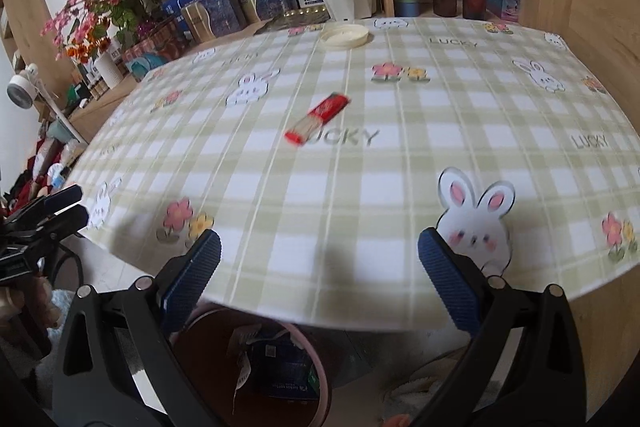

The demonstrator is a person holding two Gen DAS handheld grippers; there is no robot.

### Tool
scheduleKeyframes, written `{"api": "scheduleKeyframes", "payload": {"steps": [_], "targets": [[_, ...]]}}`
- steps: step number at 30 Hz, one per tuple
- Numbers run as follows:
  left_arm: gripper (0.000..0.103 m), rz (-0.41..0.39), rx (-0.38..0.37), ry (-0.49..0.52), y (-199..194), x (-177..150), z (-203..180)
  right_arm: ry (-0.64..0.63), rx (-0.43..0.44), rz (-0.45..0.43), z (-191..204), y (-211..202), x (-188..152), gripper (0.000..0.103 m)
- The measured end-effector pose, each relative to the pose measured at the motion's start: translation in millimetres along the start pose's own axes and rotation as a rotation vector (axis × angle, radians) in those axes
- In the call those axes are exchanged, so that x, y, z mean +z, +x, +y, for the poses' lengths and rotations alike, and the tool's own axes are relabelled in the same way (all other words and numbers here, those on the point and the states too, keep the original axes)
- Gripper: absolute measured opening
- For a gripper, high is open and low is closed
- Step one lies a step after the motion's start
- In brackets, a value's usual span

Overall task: Collect trash
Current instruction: 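Move both open tools back over the table toward the red lighter, then grasp the red lighter with the left tool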

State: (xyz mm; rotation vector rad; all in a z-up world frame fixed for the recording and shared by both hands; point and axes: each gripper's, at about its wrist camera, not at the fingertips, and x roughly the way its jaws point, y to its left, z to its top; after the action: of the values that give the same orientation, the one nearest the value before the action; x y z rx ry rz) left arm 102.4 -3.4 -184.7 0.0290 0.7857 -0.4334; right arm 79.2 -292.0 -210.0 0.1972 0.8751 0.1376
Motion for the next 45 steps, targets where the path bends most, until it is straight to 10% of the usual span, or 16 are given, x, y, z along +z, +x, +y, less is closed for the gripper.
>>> {"api": "scheduleKeyframes", "payload": {"steps": [23,45], "targets": [[0.086,0.111,-0.07,0.156,129.8,69.9,-61.4,0.023,-0.156,0.032,-90.1,45.4,68.5,0.097],[0.049,0.224,-0.06,0.299,237.3,105.4,-117.7,0.039,-0.121,0.063,-117.6,85.1,106.4,0.097]]}}
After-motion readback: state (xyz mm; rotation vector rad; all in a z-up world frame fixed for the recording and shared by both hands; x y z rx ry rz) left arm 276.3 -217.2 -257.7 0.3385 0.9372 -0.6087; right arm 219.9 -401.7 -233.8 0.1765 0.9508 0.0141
